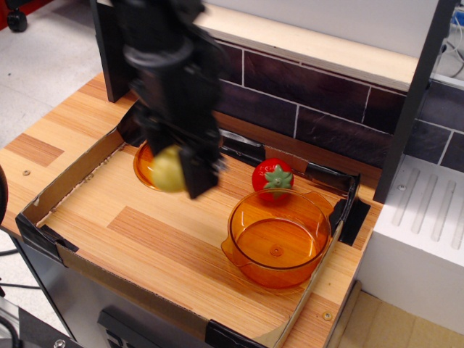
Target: Put potato in pot
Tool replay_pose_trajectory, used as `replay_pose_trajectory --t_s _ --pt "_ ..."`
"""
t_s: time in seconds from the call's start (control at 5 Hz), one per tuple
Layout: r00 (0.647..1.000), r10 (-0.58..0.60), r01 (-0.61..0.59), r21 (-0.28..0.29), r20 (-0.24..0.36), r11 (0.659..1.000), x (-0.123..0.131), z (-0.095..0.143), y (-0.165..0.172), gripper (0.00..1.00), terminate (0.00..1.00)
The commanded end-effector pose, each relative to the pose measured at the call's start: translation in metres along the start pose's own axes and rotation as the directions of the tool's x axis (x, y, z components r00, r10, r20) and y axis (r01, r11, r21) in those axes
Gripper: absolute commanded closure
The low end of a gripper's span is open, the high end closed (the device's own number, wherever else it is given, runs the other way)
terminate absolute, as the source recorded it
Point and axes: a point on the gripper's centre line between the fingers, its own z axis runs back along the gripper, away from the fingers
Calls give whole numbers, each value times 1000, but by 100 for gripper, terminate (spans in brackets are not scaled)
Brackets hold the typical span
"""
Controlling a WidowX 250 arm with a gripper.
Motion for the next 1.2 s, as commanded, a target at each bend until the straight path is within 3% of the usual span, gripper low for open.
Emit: replay_pose_trajectory --t_s 0.0,0.2,0.4,0.6,0.8,1.0 --pt "1000 10 -10 -4 7 1000 38 -18 -31 100 0" --pt "1000 21 -21 -18 -15 1000 45 -22 -38 100 0" --pt "999 17 -17 -10 -40 1000 48 -29 -39 0 0" --pt "999 23 -24 -36 -26 999 48 -28 -39 0 0" --pt "999 46 -45 -26 15 999 46 -8 -30 0 0" --pt "992 111 -111 -6 52 994 40 32 -20 0 0"
